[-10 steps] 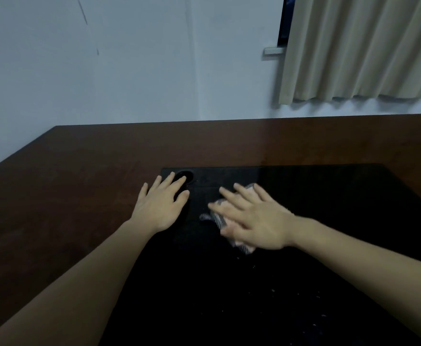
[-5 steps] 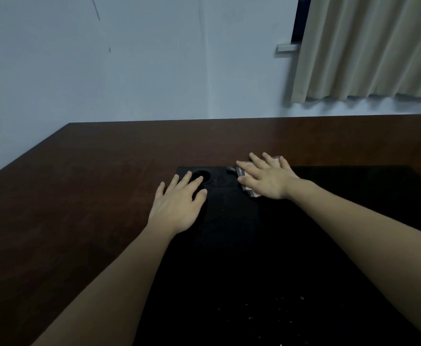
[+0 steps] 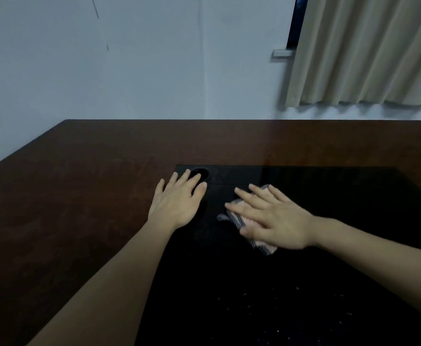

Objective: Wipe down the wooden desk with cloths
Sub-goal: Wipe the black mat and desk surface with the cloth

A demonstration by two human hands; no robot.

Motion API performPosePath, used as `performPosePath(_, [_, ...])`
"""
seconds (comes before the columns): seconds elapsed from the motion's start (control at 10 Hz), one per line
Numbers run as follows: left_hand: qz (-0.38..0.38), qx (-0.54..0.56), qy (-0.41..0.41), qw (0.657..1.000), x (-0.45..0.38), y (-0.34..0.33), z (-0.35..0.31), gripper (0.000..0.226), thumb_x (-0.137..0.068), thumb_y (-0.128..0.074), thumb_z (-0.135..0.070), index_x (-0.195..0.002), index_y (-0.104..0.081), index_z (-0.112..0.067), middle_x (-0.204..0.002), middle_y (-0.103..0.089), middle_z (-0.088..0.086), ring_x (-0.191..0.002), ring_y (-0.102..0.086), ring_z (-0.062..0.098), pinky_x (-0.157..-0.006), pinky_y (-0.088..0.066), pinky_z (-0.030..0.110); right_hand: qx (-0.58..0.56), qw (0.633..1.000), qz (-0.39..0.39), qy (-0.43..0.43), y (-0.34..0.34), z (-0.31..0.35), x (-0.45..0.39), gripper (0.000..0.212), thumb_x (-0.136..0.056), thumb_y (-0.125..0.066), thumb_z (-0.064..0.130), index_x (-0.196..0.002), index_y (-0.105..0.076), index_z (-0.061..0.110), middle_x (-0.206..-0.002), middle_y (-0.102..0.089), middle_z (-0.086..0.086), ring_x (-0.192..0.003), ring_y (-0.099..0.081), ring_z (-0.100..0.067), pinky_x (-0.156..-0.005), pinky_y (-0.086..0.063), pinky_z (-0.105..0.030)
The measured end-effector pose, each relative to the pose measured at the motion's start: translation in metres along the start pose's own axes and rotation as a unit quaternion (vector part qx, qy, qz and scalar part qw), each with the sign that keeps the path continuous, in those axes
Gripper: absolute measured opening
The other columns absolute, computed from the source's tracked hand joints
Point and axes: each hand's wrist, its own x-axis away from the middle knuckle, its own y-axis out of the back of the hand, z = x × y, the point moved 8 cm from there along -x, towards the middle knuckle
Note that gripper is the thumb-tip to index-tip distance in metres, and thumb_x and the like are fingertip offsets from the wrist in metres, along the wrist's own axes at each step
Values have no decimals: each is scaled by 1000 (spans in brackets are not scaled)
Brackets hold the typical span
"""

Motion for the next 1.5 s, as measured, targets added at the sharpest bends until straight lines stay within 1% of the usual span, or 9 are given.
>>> performPosePath(0.2, [-8,17,3,1000,3,3,1,60,-105,-13,-60,-161,-19,-38,-170,-8,-11,-157,-1,17,-126,1,47,-29,988,-50,-141,27,-56,-81,63,-98,-16,72,-156,0,55,-170,11,8,-156,13,-24,-122,8,-56])
performPosePath(0.3, [-18,65,2,998,5,10,1,57,-107,-18,-55,-161,-22,-35,-170,-10,-9,-157,-5,17,-126,-2,44,-26,987,-46,-154,28,-43,-95,64,-99,-16,72,-157,0,52,-170,12,6,-156,14,-26,-122,8,-58])
performPosePath(0.6, [-24,14,25,999,32,34,57,57,-107,-21,-56,-160,-25,-35,-169,-15,-10,-157,-7,19,-125,-5,51,-5,998,-6,57,-4,61,-13,64,-93,-10,78,-151,11,61,-164,24,17,-149,29,-13,-122,18,-47])
performPosePath(0.7, [-18,7,44,999,37,39,77,58,-106,-20,-57,-160,-24,-37,-169,-14,-11,-157,-6,19,-124,-2,53,-1,999,-5,40,0,44,-20,67,-88,-6,81,-150,11,63,-165,23,19,-150,26,-12,-123,16,-46])
performPosePath(0.8, [-17,5,58,998,40,41,88,58,-106,-20,-58,-160,-23,-38,-169,-14,-11,-157,-5,20,-124,1,55,-5,999,-35,-37,14,7,-54,64,-94,-12,76,-154,3,59,-168,14,14,-155,16,-17,-124,9,-49])
performPosePath(1.0, [-17,8,74,997,50,41,103,57,-106,-21,-56,-160,-23,-37,-169,-13,-10,-157,-3,19,-124,4,54,-25,983,-58,-171,33,-45,-108,65,-98,-14,74,-158,0,52,-170,10,5,-156,10,-28,-122,5,-58])
performPosePath(1.1, [-21,11,80,996,57,44,109,57,-107,-22,-56,-160,-23,-37,-169,-13,-9,-157,-3,20,-124,4,54,-22,985,-51,-164,31,-26,-107,66,-98,-12,73,-158,3,51,-170,12,5,-156,11,-29,-122,6,-59])
performPosePath(1.4, [-26,1,78,997,68,46,117,57,-106,-22,-57,-160,-23,-38,-169,-12,-10,-157,-2,20,-123,5,55,13,998,-21,54,-1,108,-40,63,-97,-14,73,-153,11,57,-166,22,12,-152,25,-17,-122,17,-50])
performPosePath(1.5, [-21,1,84,996,67,41,121,57,-106,-21,-58,-159,-24,-39,-169,-12,-10,-157,-2,19,-124,5,55,14,998,-11,65,1,105,-50,64,-95,-13,76,-152,11,59,-165,23,15,-151,26,-14,-122,17,-49])
